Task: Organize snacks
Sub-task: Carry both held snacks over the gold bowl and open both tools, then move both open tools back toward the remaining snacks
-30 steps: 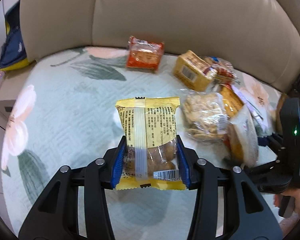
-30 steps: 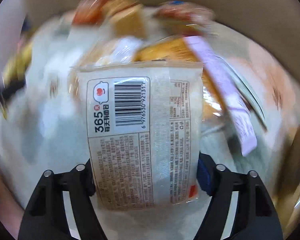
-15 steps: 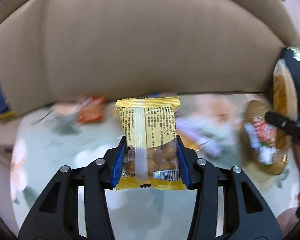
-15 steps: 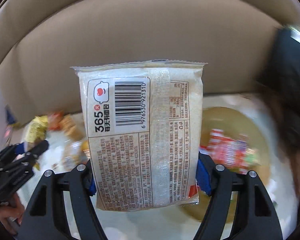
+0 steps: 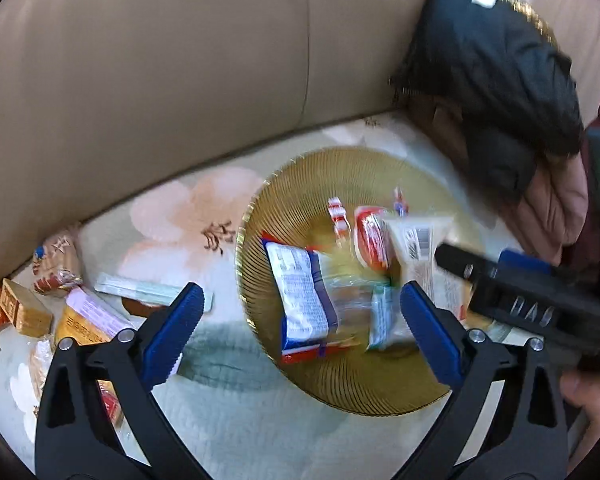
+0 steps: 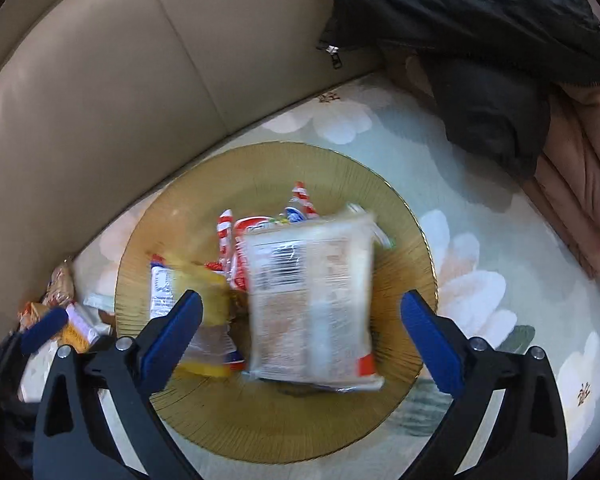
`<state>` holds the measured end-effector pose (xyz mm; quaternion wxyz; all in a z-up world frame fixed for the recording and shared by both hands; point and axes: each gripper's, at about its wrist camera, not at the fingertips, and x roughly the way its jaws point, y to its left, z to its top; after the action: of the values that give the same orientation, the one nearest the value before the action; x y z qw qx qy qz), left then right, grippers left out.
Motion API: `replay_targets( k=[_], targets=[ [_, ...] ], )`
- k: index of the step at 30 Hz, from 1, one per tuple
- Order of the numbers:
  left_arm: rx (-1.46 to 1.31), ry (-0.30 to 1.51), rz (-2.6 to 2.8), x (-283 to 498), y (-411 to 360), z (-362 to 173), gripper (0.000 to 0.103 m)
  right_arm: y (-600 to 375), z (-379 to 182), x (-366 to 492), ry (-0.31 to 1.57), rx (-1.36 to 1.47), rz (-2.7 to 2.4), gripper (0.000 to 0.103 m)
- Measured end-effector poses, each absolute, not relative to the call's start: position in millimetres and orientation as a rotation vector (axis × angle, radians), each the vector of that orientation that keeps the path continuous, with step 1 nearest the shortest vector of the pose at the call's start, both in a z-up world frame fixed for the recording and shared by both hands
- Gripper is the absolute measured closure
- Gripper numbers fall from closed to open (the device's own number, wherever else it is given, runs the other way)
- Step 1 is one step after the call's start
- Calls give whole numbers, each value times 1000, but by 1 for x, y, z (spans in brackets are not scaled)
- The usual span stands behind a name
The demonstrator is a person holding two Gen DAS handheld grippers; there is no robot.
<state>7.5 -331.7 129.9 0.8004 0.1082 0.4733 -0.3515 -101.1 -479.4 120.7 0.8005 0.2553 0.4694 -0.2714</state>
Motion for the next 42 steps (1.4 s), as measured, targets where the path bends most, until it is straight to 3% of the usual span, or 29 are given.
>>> replay_targets(
  k=[10,23,32,42],
  targets=[
    [125,999,-600,43,-266,134,3,-462,154,-57,844,589,-367,5],
    [90,995,-393,75,-126,155,3,-386,165,-1,821,489,-170,5],
    [118,1045,-333,90,-47,139,3,-276,134,38,958,2,-9,5],
    [45,1138,-413,87,-47,81,3,-215,65,48,1181,-160,187,5]
  ],
)
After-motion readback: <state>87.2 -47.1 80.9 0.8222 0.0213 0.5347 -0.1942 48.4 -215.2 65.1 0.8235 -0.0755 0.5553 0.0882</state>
